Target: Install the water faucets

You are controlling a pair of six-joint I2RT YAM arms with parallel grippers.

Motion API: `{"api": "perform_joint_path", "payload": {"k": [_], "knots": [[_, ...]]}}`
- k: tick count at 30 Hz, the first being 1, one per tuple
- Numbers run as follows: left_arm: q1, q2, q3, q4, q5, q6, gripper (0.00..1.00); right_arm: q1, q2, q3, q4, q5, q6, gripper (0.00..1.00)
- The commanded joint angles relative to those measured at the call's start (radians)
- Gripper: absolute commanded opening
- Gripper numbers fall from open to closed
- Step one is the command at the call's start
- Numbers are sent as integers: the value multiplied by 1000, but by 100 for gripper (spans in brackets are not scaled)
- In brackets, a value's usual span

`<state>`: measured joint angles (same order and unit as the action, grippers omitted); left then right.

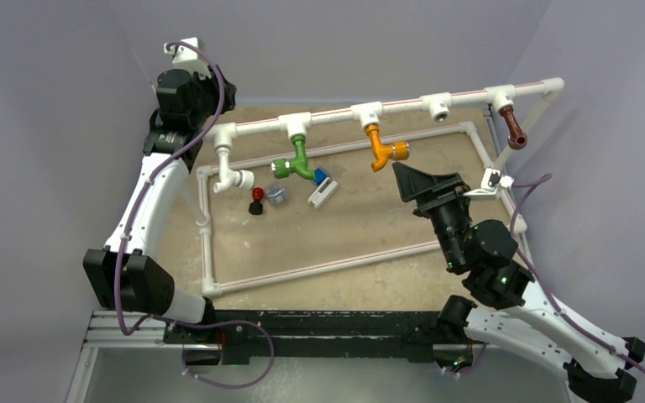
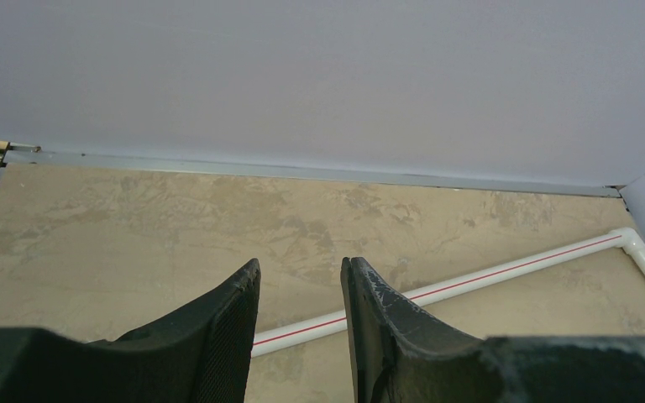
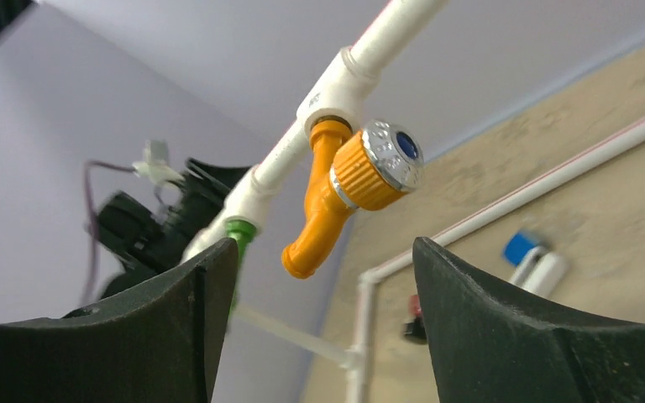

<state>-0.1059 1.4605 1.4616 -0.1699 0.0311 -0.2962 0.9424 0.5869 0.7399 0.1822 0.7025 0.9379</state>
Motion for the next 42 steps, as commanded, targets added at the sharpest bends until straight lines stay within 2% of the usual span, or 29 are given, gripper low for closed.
{"api": "perform_joint_path", "payload": {"k": [1, 6, 8, 11, 16, 19, 25, 33, 38, 42], "knots": [[14, 90, -93, -159, 22, -8, 40, 5, 10, 106, -36, -55, -452, 77], [14, 89, -92, -161, 21, -6, 40, 5, 63, 207, -114, -122, -813, 79], [14, 89, -92, -161, 22, -6, 40, 6, 81, 217, -112, -151, -1025, 80], [14, 88, -92, -161, 26, -8, 40, 6, 107, 235, -160, -234, -1250, 82], [14, 86, -92, -161, 28, -8, 40, 6, 164, 280, -301, -300, -1552, 82], [14, 84, -92, -159, 28, -8, 40, 7, 174, 257, -317, -306, -1724, 83], [14, 87, -92, -159, 29, -8, 40, 7, 183, 192, -133, -208, -1964, 82], [17, 92, -92, -159, 33, -9, 40, 14, 218, 102, 144, -168, -2251, 83], [20, 93, -92, -159, 35, -11, 40, 16, 260, 83, 250, -156, -2369, 82], [21, 94, -92, -159, 38, -11, 40, 17, 308, 82, 300, -129, -2415, 78]]}}
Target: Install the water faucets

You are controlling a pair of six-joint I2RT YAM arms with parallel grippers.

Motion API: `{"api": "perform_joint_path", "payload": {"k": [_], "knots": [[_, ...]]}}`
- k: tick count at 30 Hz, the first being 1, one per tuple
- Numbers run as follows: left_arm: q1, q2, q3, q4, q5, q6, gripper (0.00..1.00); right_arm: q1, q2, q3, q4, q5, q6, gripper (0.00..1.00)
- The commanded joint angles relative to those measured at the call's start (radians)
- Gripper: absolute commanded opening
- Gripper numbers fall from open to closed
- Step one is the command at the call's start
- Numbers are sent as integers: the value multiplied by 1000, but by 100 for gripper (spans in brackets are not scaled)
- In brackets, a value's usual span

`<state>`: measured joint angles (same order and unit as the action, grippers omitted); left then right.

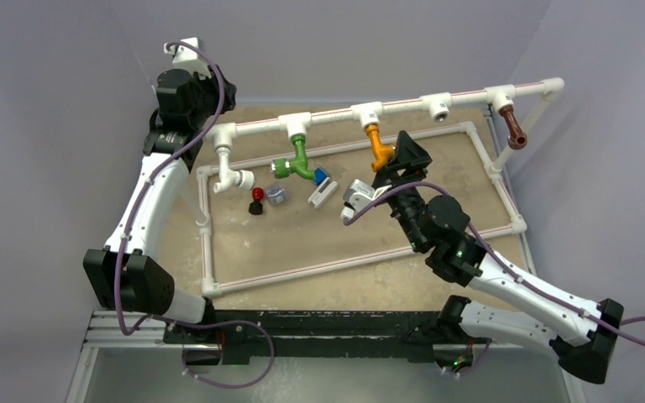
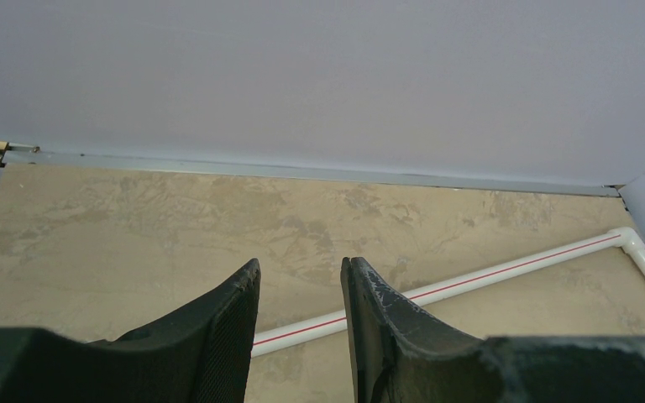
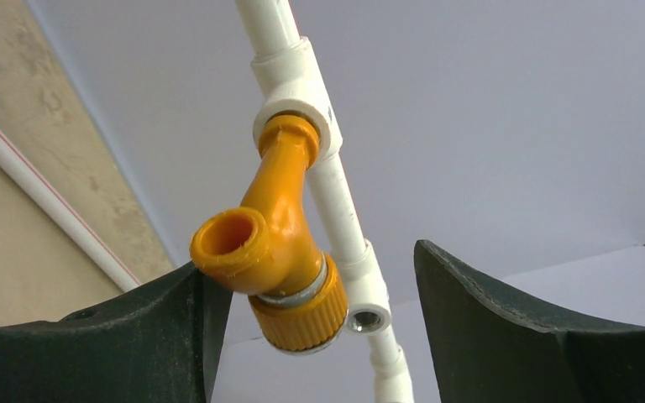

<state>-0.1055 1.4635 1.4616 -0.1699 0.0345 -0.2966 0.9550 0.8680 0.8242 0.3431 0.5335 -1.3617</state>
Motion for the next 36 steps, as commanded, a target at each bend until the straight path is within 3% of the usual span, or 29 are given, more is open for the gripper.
{"api": "perform_joint_path", "payload": {"k": [1, 15, 23, 26, 31, 36], "knots": [[21, 92, -91, -159, 33, -10, 40, 6, 34, -3, 148, 42, -120, 76], [29, 95, -90, -159, 43, -15, 40, 35, 130, -9, 218, 82, -131, 59], [29, 95, -90, -158, 46, -15, 40, 38, 160, -9, 233, 139, -46, 23], [29, 95, -90, -159, 48, -15, 40, 41, 170, -13, 235, 174, 31, 0], [28, 94, -90, -158, 50, -16, 40, 55, 200, -8, 242, 213, 271, 0], [29, 92, -90, -158, 54, -16, 40, 59, 223, 29, 207, 180, 665, 0]]}}
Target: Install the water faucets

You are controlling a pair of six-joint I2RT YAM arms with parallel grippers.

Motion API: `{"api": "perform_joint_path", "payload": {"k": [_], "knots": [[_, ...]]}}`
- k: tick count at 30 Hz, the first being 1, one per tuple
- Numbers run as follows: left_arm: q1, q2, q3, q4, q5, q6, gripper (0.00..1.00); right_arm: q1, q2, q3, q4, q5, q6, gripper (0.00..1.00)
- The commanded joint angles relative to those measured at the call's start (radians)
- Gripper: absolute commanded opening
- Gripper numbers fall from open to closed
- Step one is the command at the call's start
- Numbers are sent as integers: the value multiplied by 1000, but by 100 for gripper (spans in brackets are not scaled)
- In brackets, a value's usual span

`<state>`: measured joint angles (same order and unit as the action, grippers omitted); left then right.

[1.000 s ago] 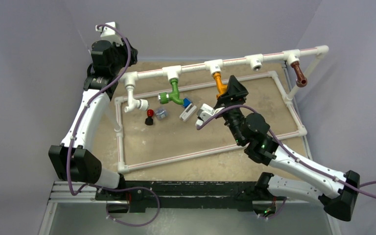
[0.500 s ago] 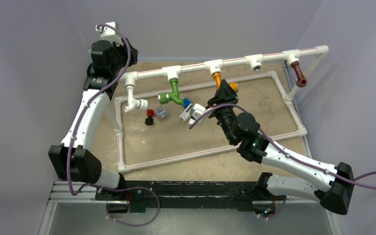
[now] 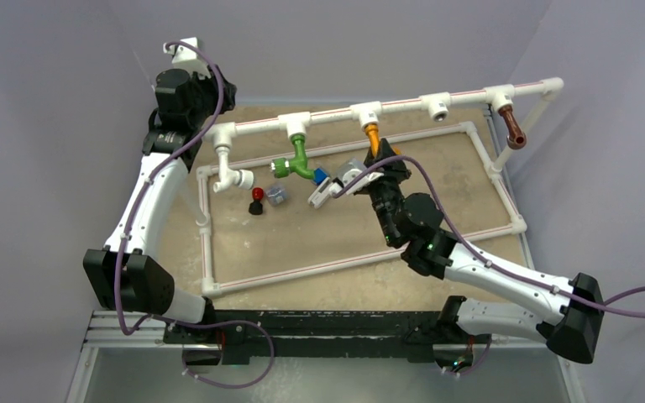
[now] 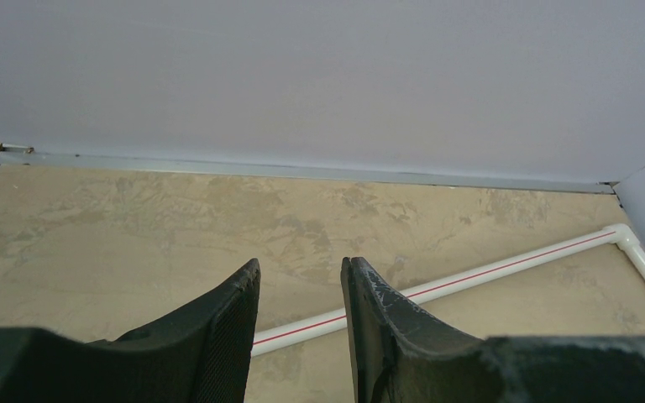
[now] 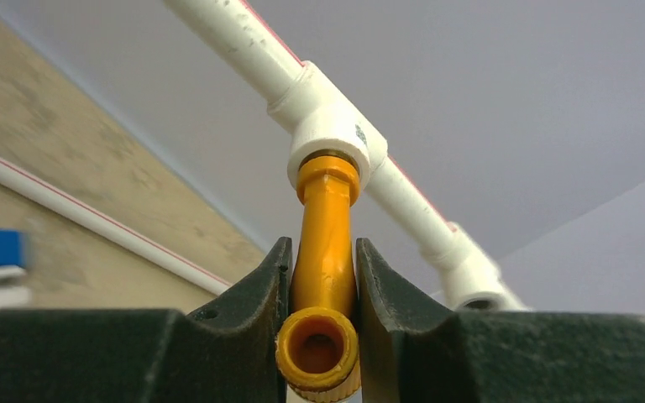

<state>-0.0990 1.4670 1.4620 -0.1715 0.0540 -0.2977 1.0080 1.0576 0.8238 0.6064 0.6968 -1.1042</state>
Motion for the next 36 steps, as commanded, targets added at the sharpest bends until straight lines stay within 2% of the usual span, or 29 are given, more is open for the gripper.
{"api": "perform_joint_path", "payload": {"k": [1, 7, 11, 23, 31, 36], "knots": [[22, 88, -91, -157, 36, -16, 40, 5, 36, 34, -55, 9, 485, 0], [24, 83, -92, -154, 41, -18, 40, 5, 60, 88, -100, -83, 952, 0], [25, 75, -94, -150, 47, -21, 40, 4, 71, 83, -52, -108, 1203, 0], [34, 33, -104, -132, 65, -33, 40, -7, 28, 6, 127, -105, 1864, 0], [38, 16, -112, -120, 73, -37, 40, -55, 21, -73, 280, -154, 2346, 0], [38, 16, -112, -119, 75, -37, 40, -90, 42, -102, 345, -200, 2574, 0]]}}
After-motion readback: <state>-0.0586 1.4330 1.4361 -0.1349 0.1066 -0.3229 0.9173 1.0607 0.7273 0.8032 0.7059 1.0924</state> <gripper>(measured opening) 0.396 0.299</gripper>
